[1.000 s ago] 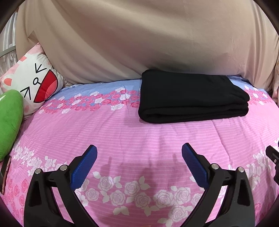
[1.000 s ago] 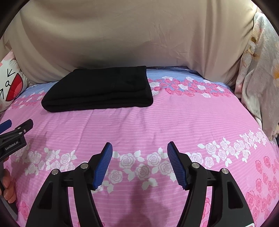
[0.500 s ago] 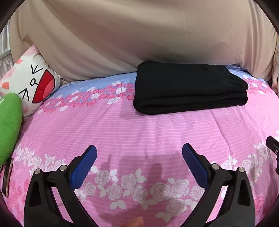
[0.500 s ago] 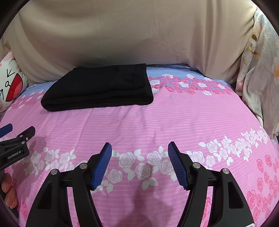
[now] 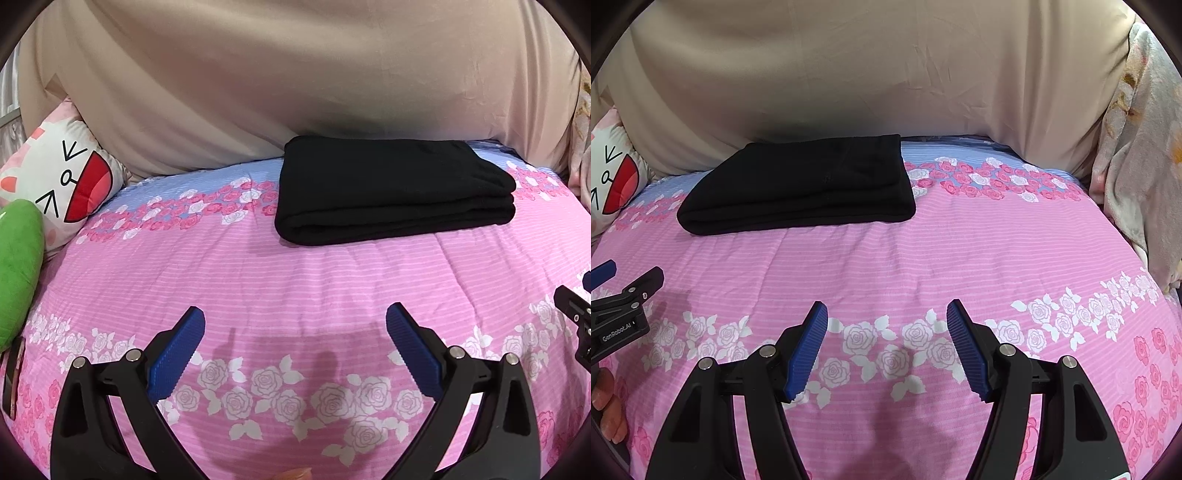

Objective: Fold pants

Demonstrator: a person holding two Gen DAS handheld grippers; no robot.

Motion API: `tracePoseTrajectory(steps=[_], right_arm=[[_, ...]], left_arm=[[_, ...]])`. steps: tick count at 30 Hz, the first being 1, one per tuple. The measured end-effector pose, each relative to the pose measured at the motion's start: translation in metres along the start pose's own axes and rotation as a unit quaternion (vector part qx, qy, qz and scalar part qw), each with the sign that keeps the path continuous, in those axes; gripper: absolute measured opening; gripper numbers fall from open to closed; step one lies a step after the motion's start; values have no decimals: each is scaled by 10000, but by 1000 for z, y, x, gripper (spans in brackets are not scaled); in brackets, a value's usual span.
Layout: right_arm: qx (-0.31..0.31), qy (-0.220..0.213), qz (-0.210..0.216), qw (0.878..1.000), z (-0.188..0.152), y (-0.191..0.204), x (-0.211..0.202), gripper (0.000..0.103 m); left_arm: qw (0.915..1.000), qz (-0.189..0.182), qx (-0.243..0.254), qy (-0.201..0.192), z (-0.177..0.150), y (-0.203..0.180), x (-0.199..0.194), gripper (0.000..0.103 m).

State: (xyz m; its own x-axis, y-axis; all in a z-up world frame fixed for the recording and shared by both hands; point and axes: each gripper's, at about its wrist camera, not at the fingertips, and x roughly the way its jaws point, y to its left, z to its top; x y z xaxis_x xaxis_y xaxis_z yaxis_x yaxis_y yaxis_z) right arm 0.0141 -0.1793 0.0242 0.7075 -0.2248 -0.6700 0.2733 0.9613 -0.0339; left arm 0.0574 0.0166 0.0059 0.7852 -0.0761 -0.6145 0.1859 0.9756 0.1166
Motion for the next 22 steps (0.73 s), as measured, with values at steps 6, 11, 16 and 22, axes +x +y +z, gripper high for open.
tracePoseTrajectory(steps=[6, 11, 16, 22], right_arm=[[12, -3, -11, 10000, 0, 1, 0, 65], [1, 13, -8, 10000, 0, 1, 1, 65], [-24, 20, -5, 10000, 0, 1, 2, 65], [-45, 11, -9, 10000, -1, 2, 2, 69]], left_arm=[[9999, 10, -46, -97, -1, 1, -3, 97], [9998, 45, -65, -186, -1, 2, -6, 97], [9997, 122, -104, -177, 0, 4, -6, 97], [9998, 151, -44, -82, 0, 1, -2, 97]])
